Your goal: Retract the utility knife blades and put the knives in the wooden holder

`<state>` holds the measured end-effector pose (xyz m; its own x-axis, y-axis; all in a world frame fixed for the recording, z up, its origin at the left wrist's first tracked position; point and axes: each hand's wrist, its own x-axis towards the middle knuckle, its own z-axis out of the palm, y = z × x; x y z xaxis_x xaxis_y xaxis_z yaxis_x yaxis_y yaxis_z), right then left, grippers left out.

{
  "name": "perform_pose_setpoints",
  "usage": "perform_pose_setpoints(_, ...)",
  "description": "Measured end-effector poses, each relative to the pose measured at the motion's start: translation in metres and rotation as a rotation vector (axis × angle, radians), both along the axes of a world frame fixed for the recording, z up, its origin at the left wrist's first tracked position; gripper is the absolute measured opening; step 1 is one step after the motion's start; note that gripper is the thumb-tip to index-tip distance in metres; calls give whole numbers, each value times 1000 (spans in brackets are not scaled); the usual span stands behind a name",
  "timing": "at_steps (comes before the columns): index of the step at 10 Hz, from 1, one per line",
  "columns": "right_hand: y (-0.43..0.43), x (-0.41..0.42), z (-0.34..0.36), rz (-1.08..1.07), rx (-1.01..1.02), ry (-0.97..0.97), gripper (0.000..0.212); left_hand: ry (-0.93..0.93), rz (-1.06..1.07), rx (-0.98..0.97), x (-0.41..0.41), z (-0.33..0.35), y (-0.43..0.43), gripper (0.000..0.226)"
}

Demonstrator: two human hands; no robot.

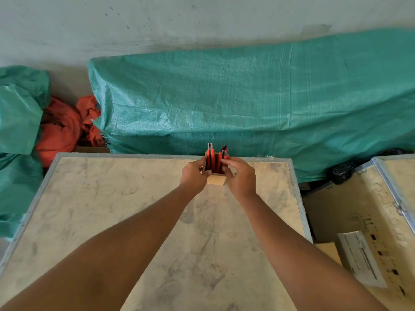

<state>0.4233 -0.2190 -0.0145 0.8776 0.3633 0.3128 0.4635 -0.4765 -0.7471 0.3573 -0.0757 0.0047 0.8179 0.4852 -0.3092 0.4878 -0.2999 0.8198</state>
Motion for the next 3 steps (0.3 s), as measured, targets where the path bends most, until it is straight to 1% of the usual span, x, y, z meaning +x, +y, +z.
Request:
perform_pose_setpoints(2,-5,-9,6,0,29,122,34,-41,-17,-15,-4,9,1,53)
perform_pose_setpoints(3,-7,-15,19,-1,100,122,33,-77,-9,-9,-7,22,-2,53)
